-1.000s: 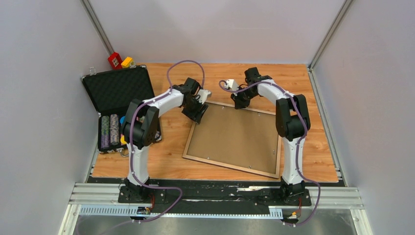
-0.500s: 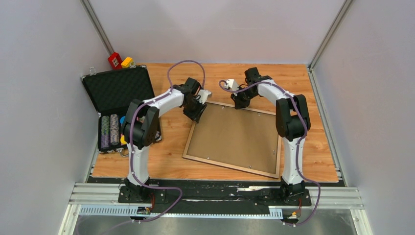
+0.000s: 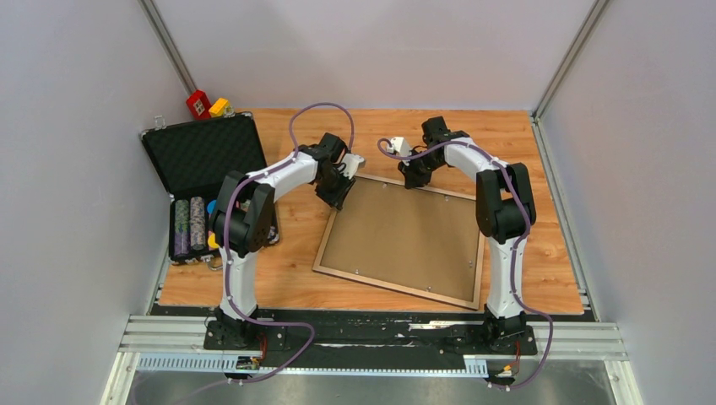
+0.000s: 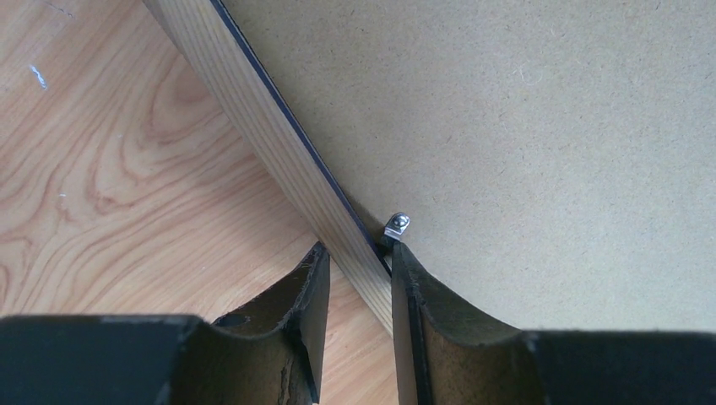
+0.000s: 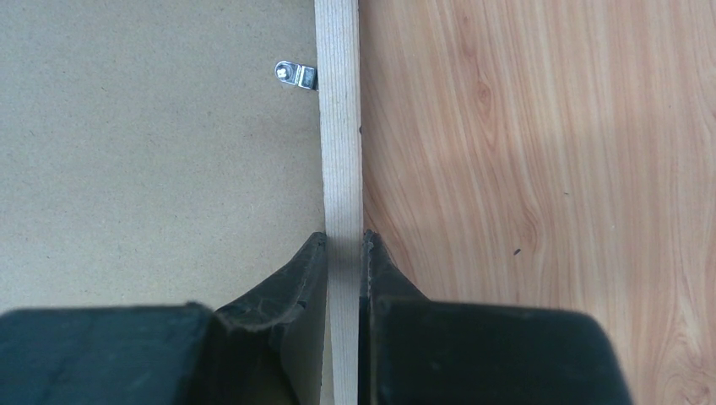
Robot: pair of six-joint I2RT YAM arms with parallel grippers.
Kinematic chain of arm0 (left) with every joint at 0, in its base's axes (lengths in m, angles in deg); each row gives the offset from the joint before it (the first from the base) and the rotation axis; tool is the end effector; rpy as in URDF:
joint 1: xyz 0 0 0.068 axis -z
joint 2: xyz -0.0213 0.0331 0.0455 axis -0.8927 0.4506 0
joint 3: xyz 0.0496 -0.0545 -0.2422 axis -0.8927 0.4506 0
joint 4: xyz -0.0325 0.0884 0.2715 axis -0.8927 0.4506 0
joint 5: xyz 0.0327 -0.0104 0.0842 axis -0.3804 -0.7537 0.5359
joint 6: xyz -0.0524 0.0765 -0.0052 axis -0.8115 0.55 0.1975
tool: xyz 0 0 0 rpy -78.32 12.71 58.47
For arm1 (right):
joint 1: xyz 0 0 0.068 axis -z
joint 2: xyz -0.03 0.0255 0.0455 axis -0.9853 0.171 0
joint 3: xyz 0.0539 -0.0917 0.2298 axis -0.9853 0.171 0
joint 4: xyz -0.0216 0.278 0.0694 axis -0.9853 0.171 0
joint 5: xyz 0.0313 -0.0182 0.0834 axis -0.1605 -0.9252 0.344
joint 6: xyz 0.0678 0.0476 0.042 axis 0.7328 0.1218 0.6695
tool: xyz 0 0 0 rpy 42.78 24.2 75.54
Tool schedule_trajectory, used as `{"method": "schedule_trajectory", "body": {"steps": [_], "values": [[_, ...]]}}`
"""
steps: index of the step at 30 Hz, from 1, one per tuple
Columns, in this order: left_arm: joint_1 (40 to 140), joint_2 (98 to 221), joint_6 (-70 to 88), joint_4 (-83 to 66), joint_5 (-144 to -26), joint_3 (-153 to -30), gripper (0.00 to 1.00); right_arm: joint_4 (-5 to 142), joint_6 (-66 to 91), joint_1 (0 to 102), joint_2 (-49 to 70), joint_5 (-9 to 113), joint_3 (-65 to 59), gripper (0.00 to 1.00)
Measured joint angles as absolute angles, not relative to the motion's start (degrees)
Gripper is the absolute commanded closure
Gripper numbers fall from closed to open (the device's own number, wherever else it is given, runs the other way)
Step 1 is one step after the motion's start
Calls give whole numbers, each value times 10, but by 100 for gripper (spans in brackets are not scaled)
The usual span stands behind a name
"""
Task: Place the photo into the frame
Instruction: Adjust the photo frame at the center of the board, then install the photo frame at the center of the board.
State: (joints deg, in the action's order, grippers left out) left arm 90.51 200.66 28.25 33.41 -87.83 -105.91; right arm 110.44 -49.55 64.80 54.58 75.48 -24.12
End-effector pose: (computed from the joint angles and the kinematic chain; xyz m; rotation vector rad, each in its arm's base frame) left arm 0.3899 -0.2196 0.0973 0.9022 2.6712 -0.3569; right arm 0.4474 0.1674 0.0979 -1.6057 2.0511 0.5278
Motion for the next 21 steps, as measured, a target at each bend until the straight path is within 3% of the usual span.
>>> {"method": "schedule_trajectory", "body": {"steps": [1, 5, 9, 14, 21], "values": [[905, 2007, 282, 334, -878, -1060, 67, 1104, -495, 648, 546, 755, -241, 100], [905, 2007, 282, 334, -878, -1060, 44, 1104, -494, 648, 546, 755, -241, 100], [905, 2007, 290, 333, -876, -1067, 29, 1104, -494, 648, 546, 755, -241, 100], [905, 2007, 291, 332, -872, -1070, 28, 1102, -494, 648, 545, 755, -239, 100], [905, 2007, 295, 332, -866, -1070, 36, 1102, -493, 648, 545, 755, -239, 100]]}}
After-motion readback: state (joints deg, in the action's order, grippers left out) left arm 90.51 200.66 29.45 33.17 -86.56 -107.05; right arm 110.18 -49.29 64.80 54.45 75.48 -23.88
